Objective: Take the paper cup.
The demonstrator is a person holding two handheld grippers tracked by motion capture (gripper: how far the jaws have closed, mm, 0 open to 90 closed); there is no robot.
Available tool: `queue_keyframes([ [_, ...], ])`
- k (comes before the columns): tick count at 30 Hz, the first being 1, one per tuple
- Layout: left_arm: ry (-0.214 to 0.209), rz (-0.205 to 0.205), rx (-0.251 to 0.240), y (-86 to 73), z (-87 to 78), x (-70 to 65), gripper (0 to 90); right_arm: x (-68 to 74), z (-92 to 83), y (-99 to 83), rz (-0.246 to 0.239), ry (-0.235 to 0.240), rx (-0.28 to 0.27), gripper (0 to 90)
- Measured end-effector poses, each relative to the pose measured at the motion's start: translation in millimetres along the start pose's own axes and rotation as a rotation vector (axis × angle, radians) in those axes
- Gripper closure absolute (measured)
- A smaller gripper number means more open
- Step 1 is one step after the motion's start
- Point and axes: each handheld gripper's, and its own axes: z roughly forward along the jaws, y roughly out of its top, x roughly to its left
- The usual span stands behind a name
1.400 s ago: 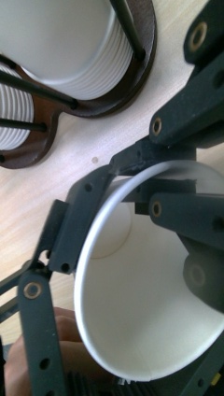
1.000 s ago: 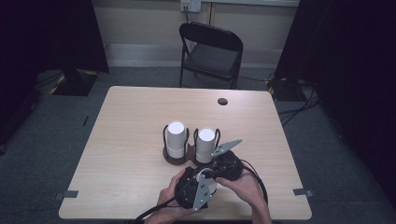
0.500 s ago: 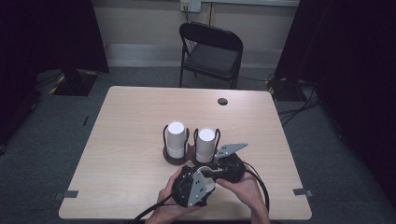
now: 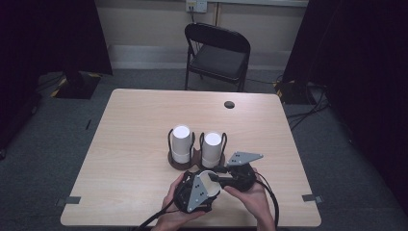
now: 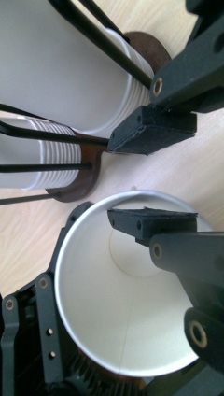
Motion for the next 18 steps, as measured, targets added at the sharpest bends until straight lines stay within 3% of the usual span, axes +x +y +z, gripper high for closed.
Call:
queue_keyframes([
  [5, 0.008, -0.039, -0.011, -2.6, -2.0, 2.6, 23.6, 1.2, 0.2, -4.2, -0.001, 0.0, -0.057, 61.2],
  [9, 0.012, -0.049, -0.008, -4.7, -3.3, 4.9, 23.8, 3.0, 0.0, -7.7, -0.005, -0.01, -0.091, 60.6],
  [11, 0.026, -0.041, 0.0, -5.4, -3.7, 4.8, 23.9, 3.1, -0.5, -9.5, 0.01, -0.006, -0.1, 60.5],
  [18, 0.039, -0.072, -0.012, -9.0, -3.9, 6.1, 23.9, 1.6, -3.7, -17.3, 0.045, -0.014, -0.176, 59.3],
])
